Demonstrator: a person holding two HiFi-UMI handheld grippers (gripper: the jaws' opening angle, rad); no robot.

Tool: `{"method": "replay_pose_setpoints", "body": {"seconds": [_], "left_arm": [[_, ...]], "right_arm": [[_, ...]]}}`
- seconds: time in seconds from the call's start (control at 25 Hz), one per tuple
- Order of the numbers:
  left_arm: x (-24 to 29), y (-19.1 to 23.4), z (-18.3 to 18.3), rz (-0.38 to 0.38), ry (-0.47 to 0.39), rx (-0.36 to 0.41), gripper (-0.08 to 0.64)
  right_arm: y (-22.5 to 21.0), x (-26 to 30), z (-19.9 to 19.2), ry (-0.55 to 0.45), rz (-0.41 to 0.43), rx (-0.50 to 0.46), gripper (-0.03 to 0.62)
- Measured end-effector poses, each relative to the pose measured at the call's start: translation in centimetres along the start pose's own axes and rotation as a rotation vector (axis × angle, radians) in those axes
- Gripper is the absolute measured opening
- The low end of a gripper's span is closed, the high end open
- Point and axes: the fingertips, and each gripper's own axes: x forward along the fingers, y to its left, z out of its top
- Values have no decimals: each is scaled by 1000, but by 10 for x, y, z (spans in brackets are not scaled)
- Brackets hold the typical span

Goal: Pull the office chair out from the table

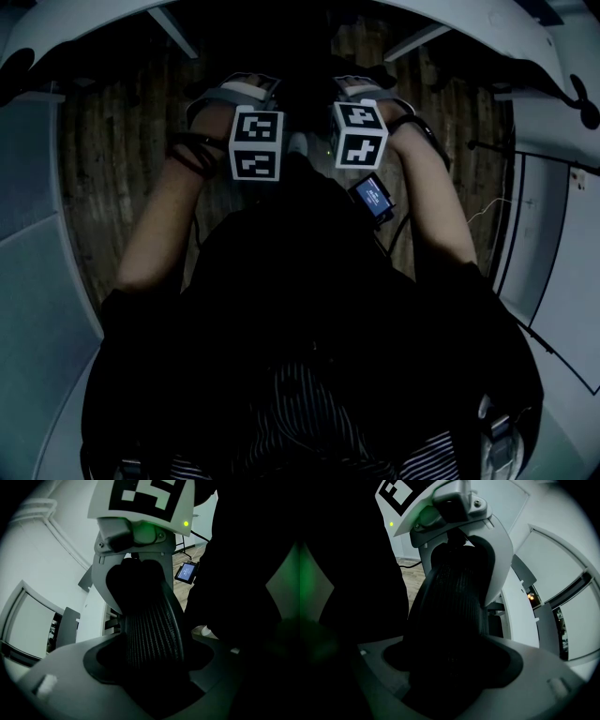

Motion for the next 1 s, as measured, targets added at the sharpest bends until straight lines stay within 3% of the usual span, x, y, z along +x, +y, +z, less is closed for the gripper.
{"method": "replay_pose_setpoints", "body": {"seconds": [0.2, 0.44, 1.0], "left_arm": [[-22, -50, 3, 46, -27, 30, 325], [-45, -97, 2, 49, -34, 36, 321], [-62, -172, 52, 34, -12, 13, 319]], "right_arm": [[48, 0, 28, 10, -11, 14, 388], [90, -4, 58, 10, -1, 19, 388], [177, -26, 59, -8, 11, -3, 388]]}}
